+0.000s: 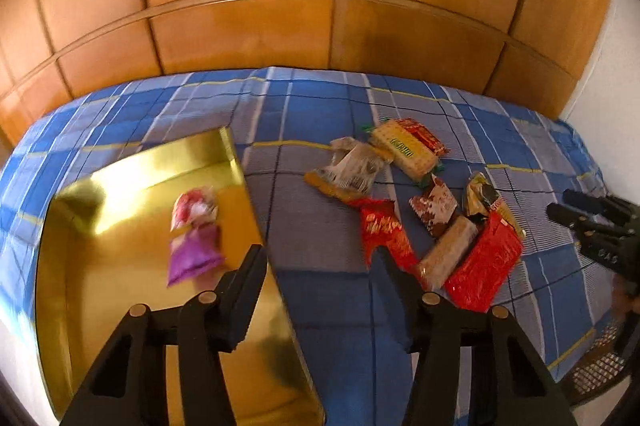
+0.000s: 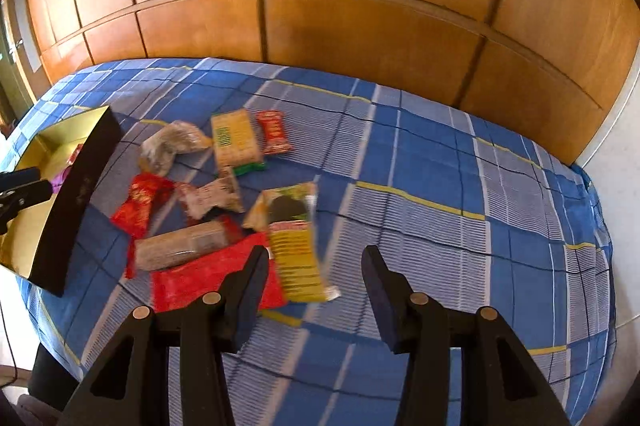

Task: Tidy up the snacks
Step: 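Return both tools to the snack pile and grasp the clear bag with the left tool, then place the clear bag in the tray while the right tool grasps the yellow bar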

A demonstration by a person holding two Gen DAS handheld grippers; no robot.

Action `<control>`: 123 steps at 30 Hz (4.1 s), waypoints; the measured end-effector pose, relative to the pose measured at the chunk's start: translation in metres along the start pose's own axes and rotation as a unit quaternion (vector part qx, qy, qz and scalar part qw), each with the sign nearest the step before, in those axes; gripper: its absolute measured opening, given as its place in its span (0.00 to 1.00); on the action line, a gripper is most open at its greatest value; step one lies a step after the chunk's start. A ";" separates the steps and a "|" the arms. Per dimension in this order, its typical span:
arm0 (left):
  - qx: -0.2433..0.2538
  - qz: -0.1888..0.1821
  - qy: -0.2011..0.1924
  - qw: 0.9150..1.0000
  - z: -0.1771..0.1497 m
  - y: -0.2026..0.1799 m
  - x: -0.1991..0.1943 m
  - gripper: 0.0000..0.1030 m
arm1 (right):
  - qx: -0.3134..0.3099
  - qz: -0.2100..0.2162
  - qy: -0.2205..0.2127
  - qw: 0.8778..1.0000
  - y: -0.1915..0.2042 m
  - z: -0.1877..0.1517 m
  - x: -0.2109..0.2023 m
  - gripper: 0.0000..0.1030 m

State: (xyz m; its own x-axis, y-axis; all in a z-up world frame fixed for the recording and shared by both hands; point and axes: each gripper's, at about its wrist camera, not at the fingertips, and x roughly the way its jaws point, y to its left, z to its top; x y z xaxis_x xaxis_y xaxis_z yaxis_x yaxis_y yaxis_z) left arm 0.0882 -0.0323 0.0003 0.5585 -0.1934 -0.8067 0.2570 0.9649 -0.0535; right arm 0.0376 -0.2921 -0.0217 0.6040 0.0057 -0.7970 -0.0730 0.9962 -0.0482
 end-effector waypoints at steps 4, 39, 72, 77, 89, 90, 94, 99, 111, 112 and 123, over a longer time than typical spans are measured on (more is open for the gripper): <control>0.029 0.007 0.017 0.999 0.021 -0.012 0.025 0.54 | 0.010 0.019 0.015 1.000 -0.022 0.002 0.012 0.47; 0.032 0.013 0.071 0.997 0.077 -0.027 0.147 0.37 | -0.057 0.070 0.048 0.995 0.002 -0.005 0.041 0.48; -0.001 -0.043 -0.033 0.999 -0.016 -0.027 -0.016 0.37 | -0.021 0.099 0.048 0.994 0.001 -0.006 0.046 0.48; -0.020 -0.043 -0.034 0.998 -0.033 -0.012 -0.029 0.37 | 0.050 0.117 0.054 0.990 -0.023 -0.004 0.052 0.48; -0.079 -0.020 -0.040 0.996 -0.063 0.035 -0.047 0.37 | 0.099 0.132 0.068 0.984 -0.023 0.005 0.074 0.48; -0.086 -0.018 -0.039 0.995 -0.066 0.040 -0.048 0.37 | 0.103 0.129 0.069 0.984 -0.022 0.009 0.077 0.48; -0.103 -0.012 -0.039 0.994 -0.076 0.053 -0.052 0.37 | 0.116 0.134 0.085 0.980 -0.010 0.023 0.098 0.48; -0.126 -0.001 -0.042 0.991 -0.088 0.072 -0.060 0.37 | 0.052 0.103 0.101 0.988 0.018 0.026 0.112 0.48; -0.250 0.016 -0.038 0.967 -0.104 0.144 -0.061 0.37 | 0.050 0.060 0.091 0.993 -0.026 -0.010 0.094 0.33; -0.263 0.010 -0.036 0.964 -0.103 0.150 -0.059 0.37 | 0.041 0.057 0.087 0.994 -0.024 -0.011 0.093 0.34; -0.285 0.017 -0.018 0.958 -0.056 0.178 -0.025 0.38 | 0.021 0.040 0.071 0.996 -0.015 -0.015 0.091 0.37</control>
State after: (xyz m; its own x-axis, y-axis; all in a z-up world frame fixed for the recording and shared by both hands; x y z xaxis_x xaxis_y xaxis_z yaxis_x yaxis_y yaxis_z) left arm 0.0762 0.1537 -0.0221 0.5888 -0.1560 -0.7931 -0.2283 0.9092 -0.3483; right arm 0.0819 -0.3073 -0.1024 0.4792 0.0755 -0.8745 -0.0810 0.9958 0.0416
